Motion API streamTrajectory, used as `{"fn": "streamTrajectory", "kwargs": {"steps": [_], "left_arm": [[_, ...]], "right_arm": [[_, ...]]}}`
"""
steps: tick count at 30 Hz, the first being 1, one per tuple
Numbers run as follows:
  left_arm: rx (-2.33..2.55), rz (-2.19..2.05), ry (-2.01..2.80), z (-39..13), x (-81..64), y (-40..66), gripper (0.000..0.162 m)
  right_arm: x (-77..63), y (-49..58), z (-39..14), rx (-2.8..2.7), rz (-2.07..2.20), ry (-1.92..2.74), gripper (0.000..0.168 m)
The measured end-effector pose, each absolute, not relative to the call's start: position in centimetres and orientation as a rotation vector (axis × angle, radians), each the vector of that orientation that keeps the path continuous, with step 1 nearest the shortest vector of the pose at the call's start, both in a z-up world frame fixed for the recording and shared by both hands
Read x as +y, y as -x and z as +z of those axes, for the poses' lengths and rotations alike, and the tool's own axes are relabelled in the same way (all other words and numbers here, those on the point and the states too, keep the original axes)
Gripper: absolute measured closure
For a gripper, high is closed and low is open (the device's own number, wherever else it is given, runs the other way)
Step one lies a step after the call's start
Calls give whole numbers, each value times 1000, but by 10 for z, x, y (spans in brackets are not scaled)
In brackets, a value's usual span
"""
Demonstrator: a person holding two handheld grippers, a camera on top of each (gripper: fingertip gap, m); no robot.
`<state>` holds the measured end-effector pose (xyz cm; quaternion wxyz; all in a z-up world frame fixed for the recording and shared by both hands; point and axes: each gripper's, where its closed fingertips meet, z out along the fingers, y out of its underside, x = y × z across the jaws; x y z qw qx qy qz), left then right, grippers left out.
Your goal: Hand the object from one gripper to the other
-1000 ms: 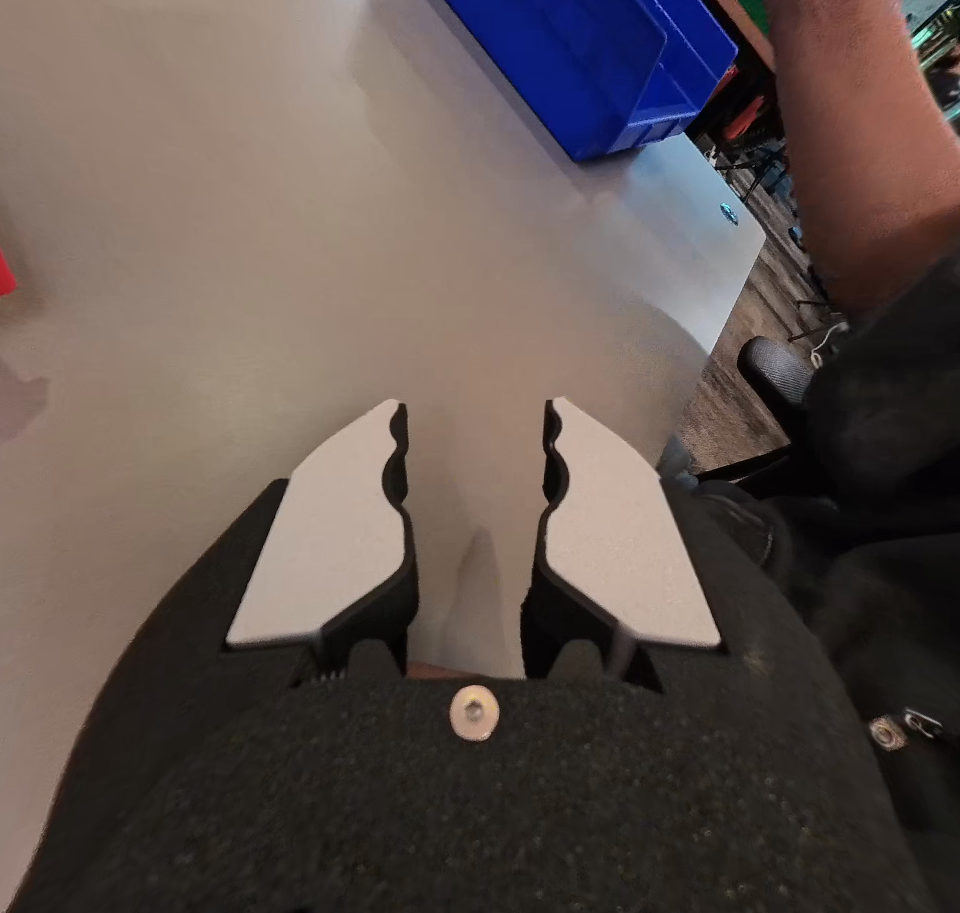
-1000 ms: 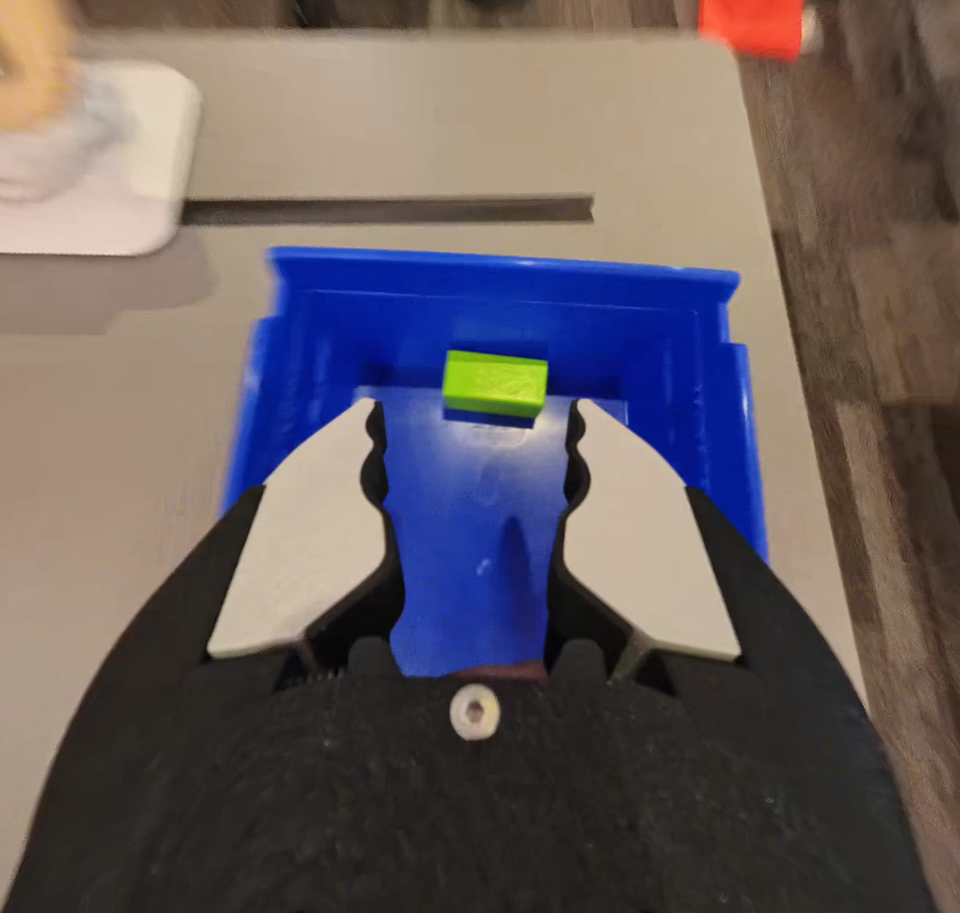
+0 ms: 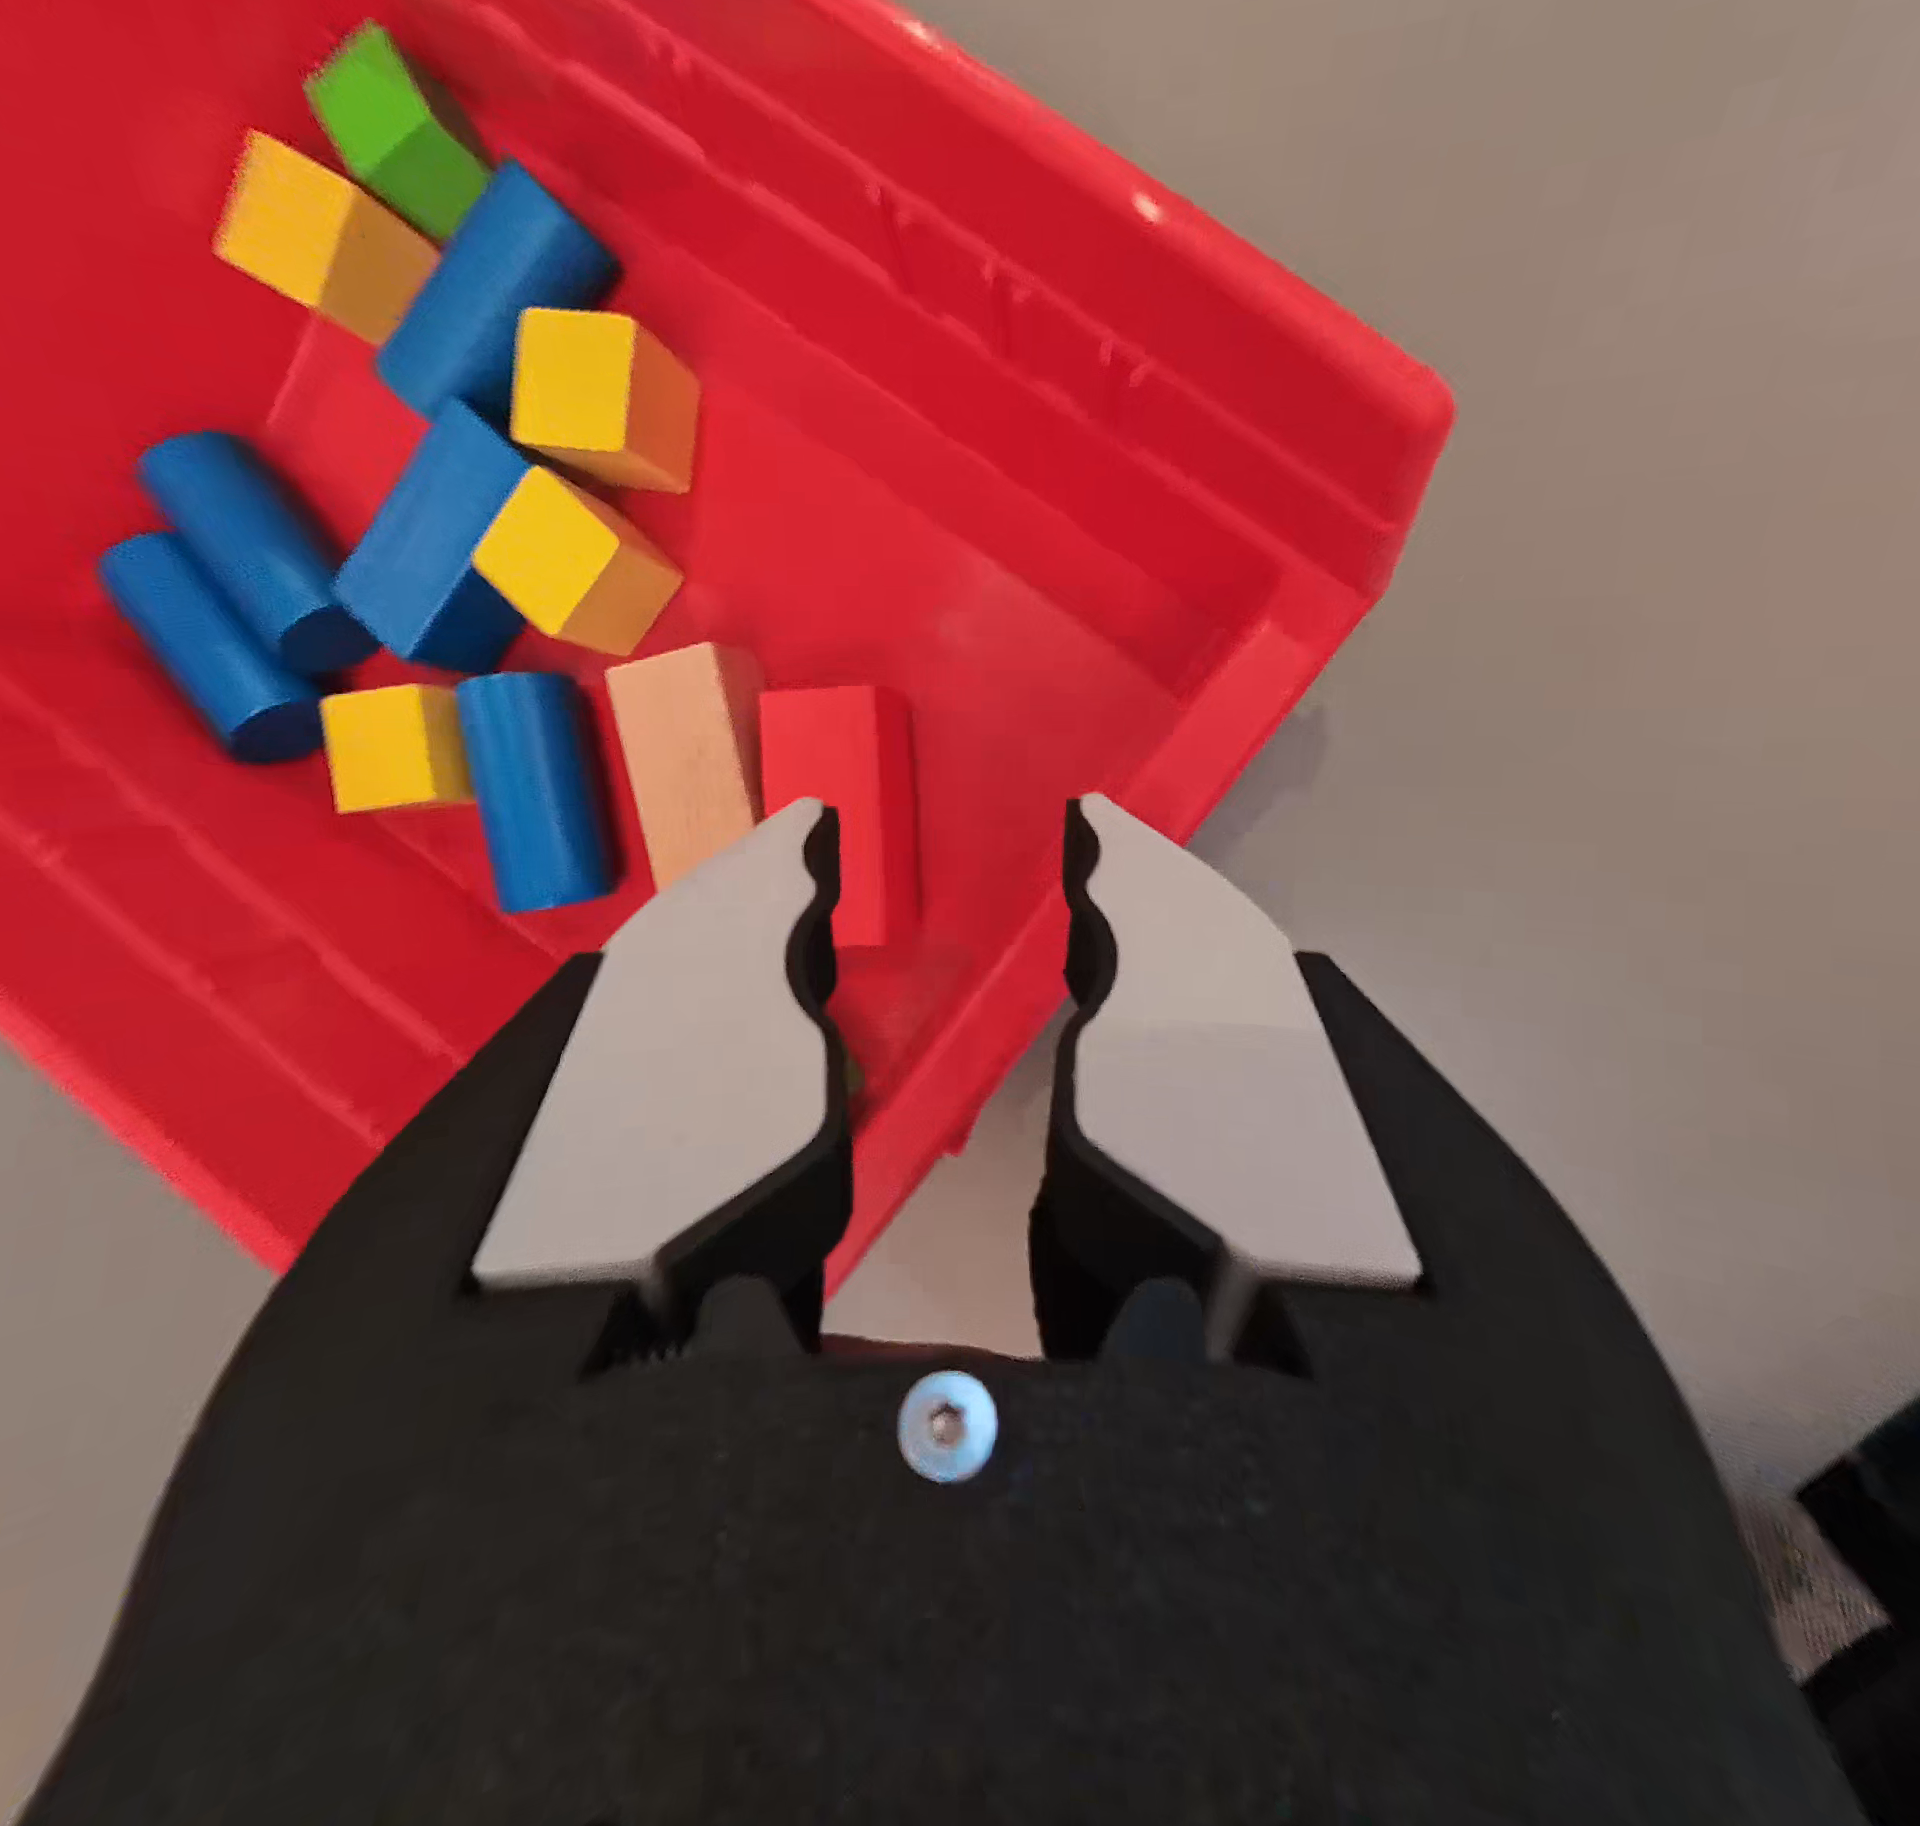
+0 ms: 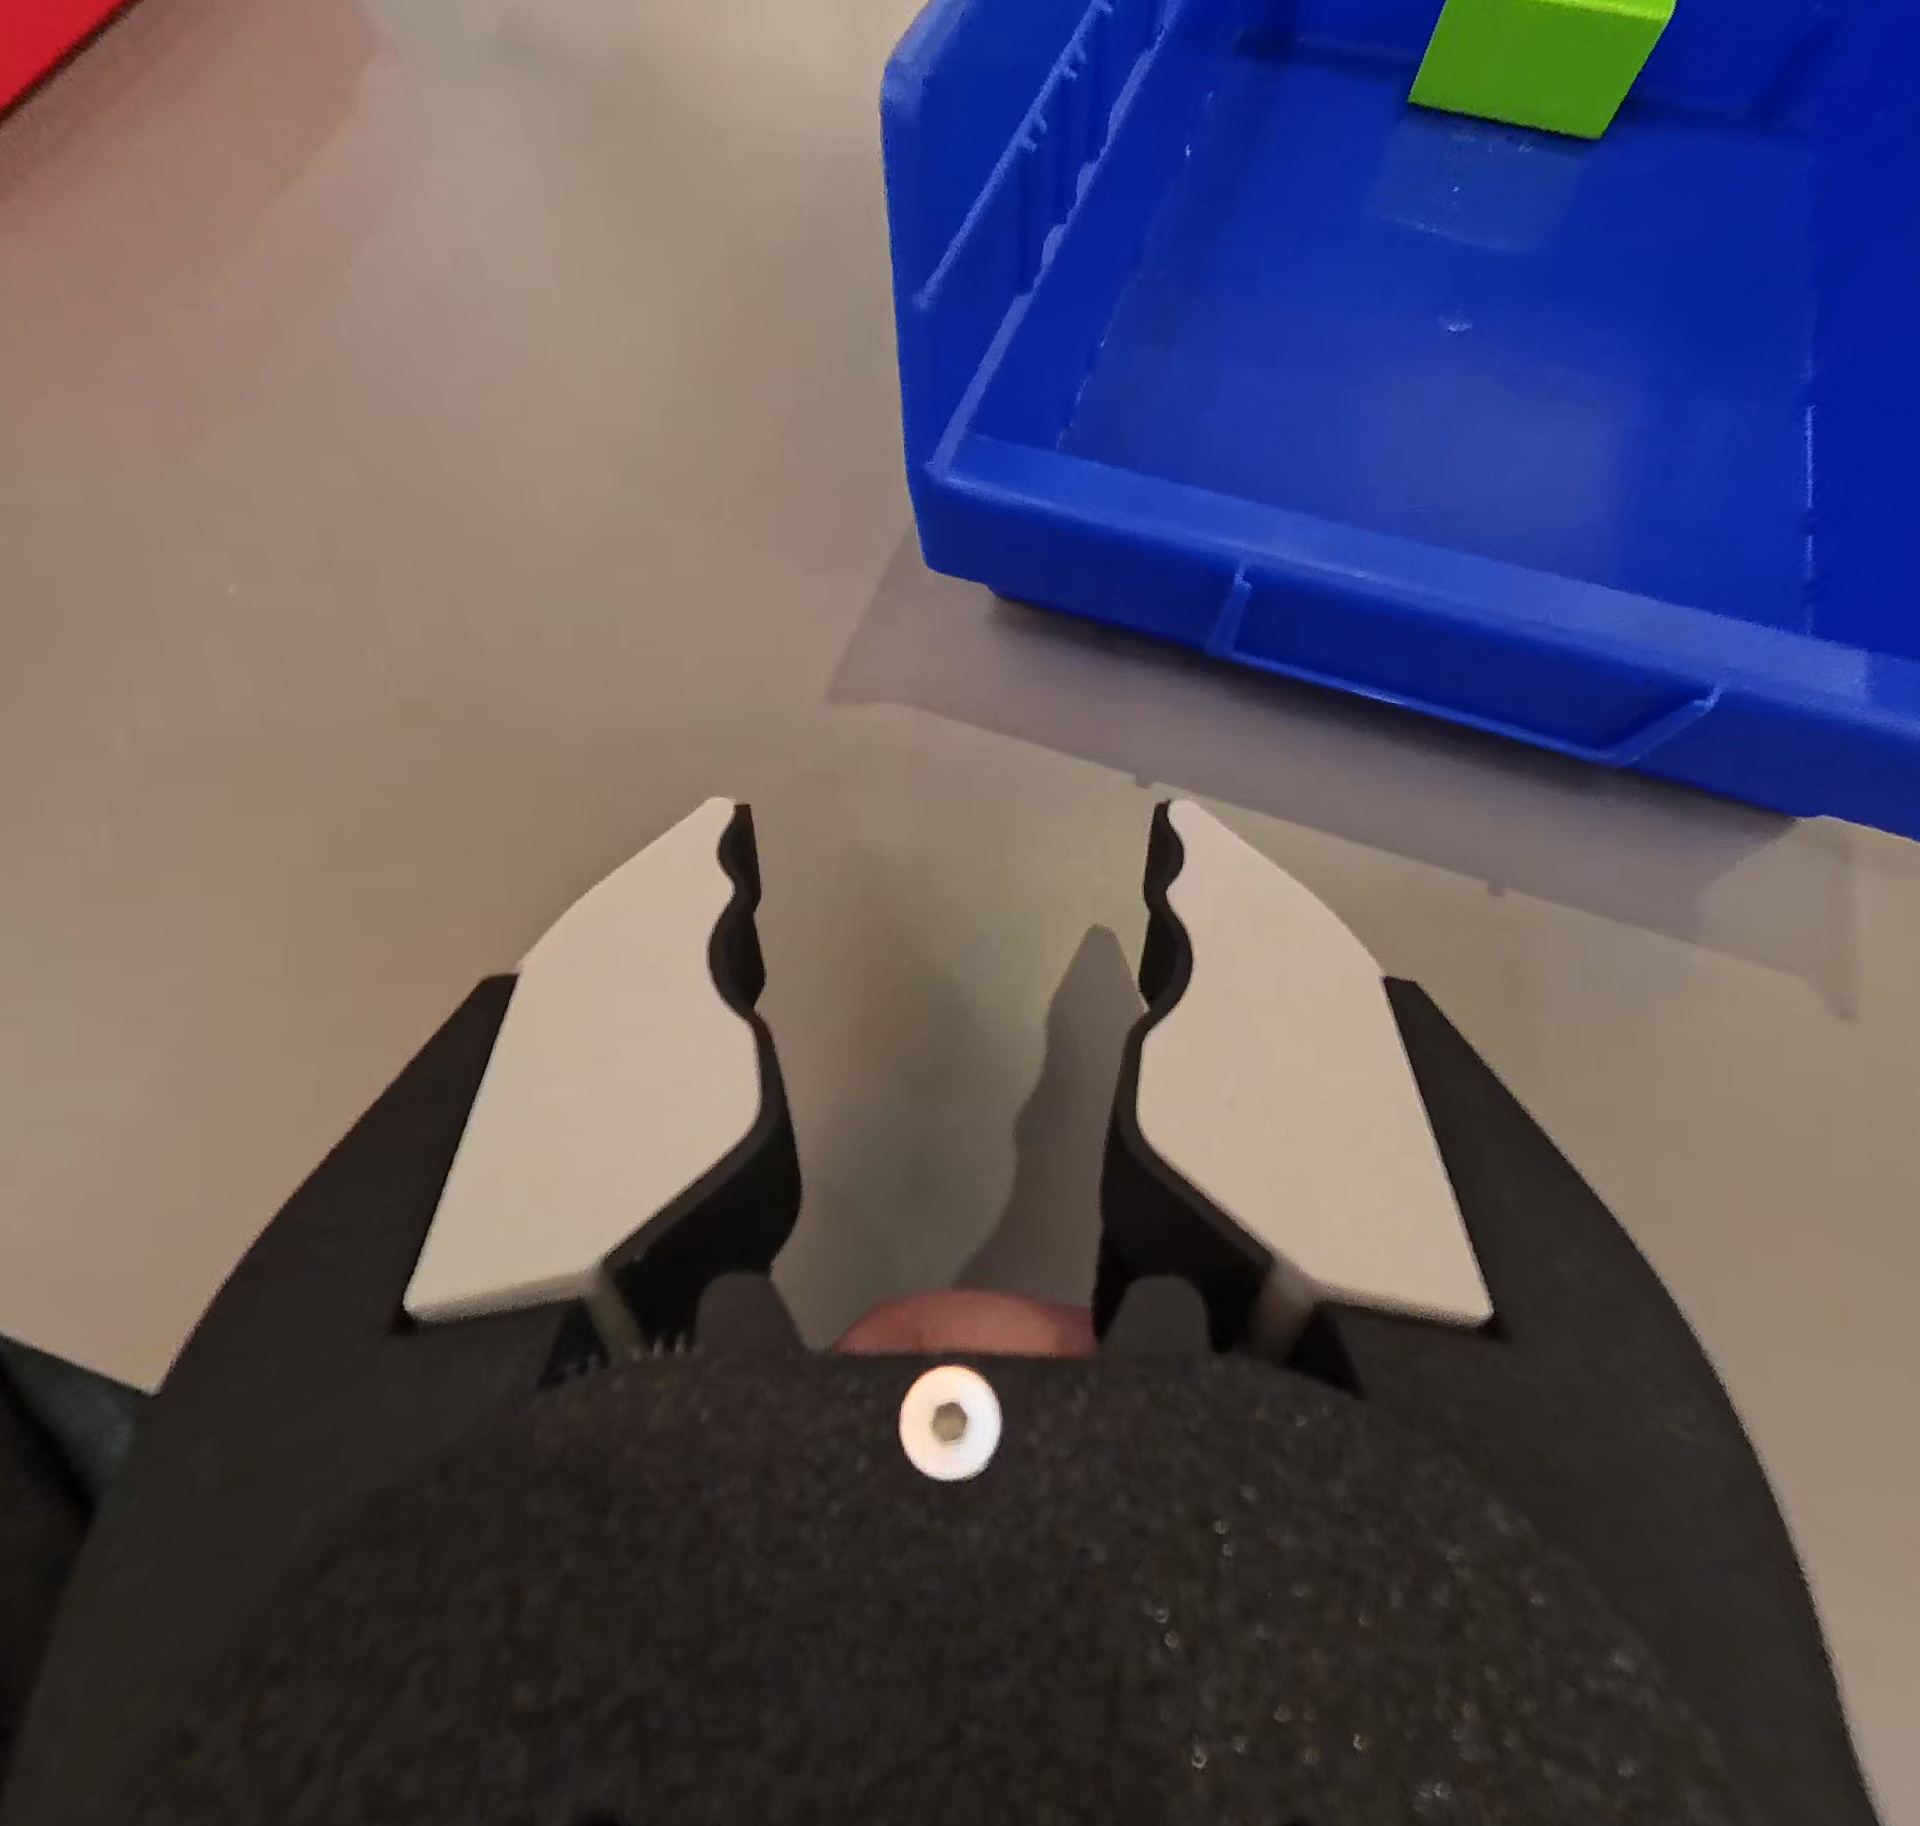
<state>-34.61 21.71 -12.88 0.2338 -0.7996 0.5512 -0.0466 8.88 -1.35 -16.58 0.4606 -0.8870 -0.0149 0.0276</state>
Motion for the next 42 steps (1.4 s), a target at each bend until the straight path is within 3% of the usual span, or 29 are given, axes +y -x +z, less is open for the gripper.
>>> {"fn": "streamTrajectory", "kwargs": {"steps": [7, 14, 23, 42], "left_arm": [[1620, -17, 2268, -164, 241, 351, 117], [1604, -34, 2314, -168, 243, 354, 127], [1645, 35, 2380, -169, 250, 352, 120], [1495, -25, 2622, -192, 262, 351, 127]], "right_arm": [[-15, -91, -169, -37, 65, 2197, 97], [-14, -89, -174, -42, 85, 2220, 98], [-14, -81, -175, -80, 95, 2234, 98], [-16, -75, -175, -99, 109, 2244, 98]]}}
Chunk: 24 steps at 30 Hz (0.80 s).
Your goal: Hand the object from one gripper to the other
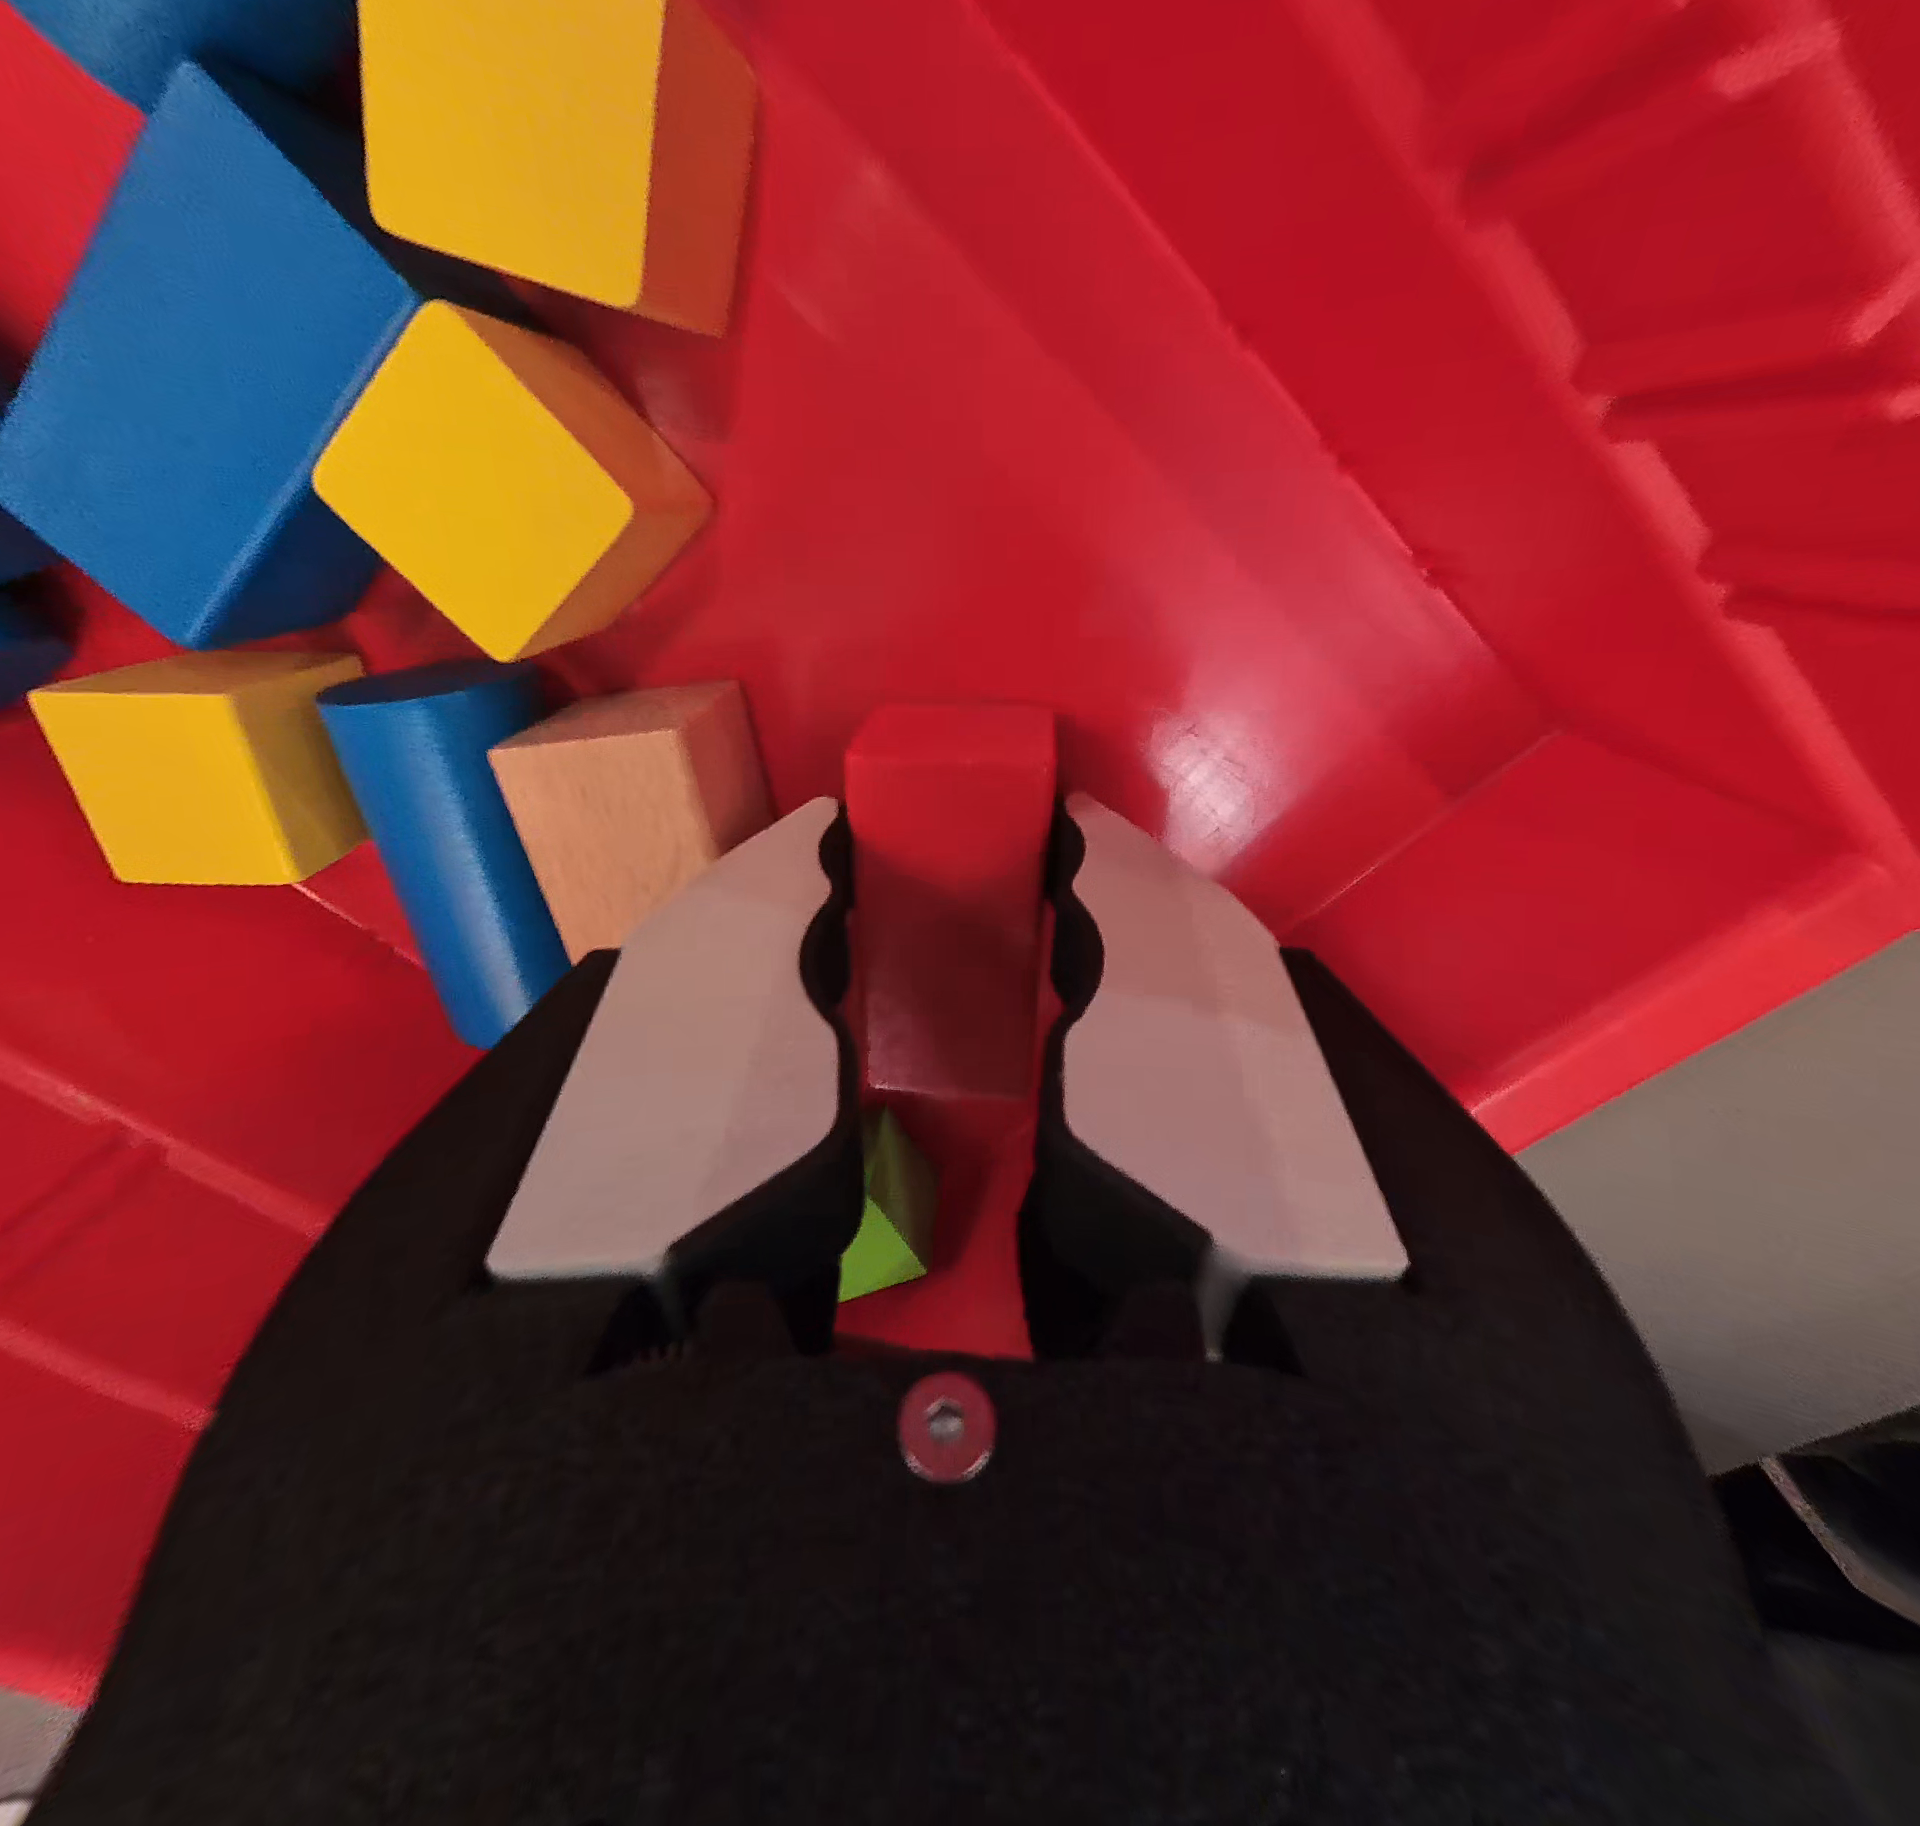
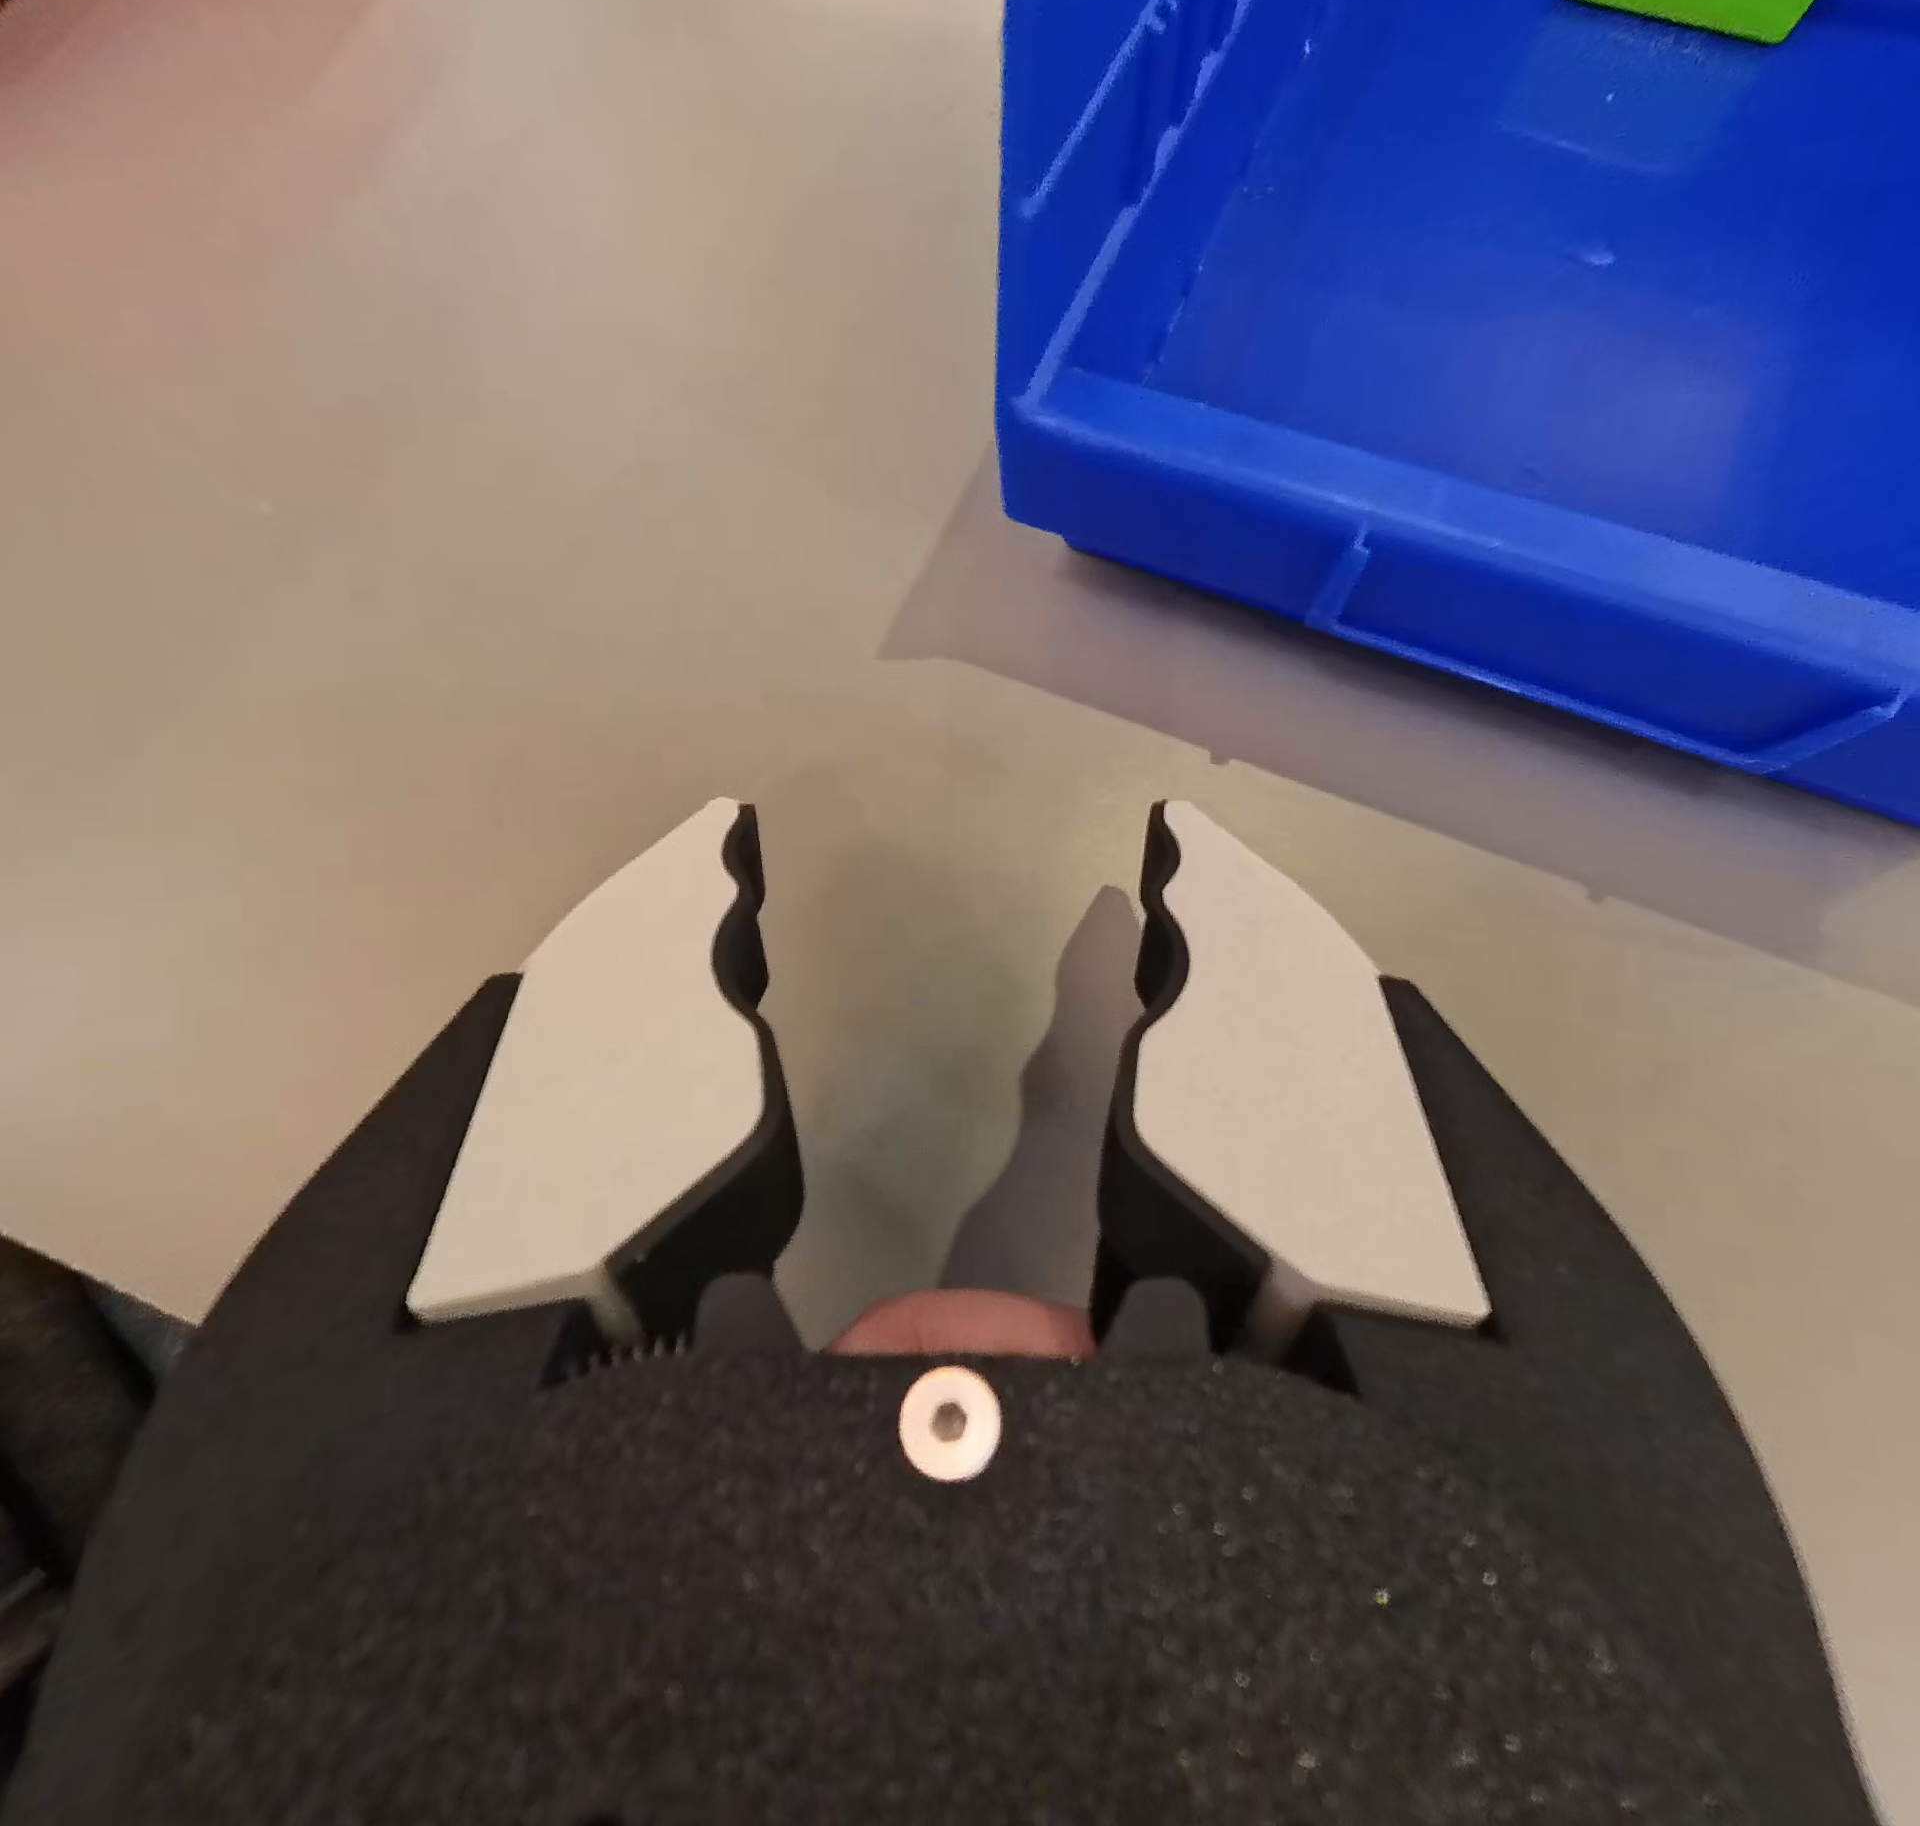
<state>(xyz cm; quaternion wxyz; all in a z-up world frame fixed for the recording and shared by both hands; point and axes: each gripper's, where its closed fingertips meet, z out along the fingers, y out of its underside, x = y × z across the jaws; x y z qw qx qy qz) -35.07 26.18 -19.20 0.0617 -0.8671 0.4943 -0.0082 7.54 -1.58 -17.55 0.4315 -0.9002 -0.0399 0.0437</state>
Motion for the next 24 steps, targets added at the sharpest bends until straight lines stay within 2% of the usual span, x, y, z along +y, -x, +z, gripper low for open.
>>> {"fn": "streamTrajectory", "kwargs": {"steps": [5, 12, 17, 20, 24], "left_arm": [[1343, -162, 2512, -168, 271, 347, 127], [1150, -838, 2098, -57, 234, 291, 128], [1019, -1351, 1742, 13, 180, 224, 128], [976, -1594, 1577, 30, 145, 184, 128], [950, -1709, 1541, 23, 116, 147, 128]], "right_arm": [[-14, -71, -169, -105, 123, 2221, 99], [18, -22, -126, -189, 420, 2065, 105], [63, 62, -65, -479, 737, 1823, 96], [79, 116, -43, -649, 962, 1743, 100], [95, 154, -21, -685, 1136, 1611, 102]]}}
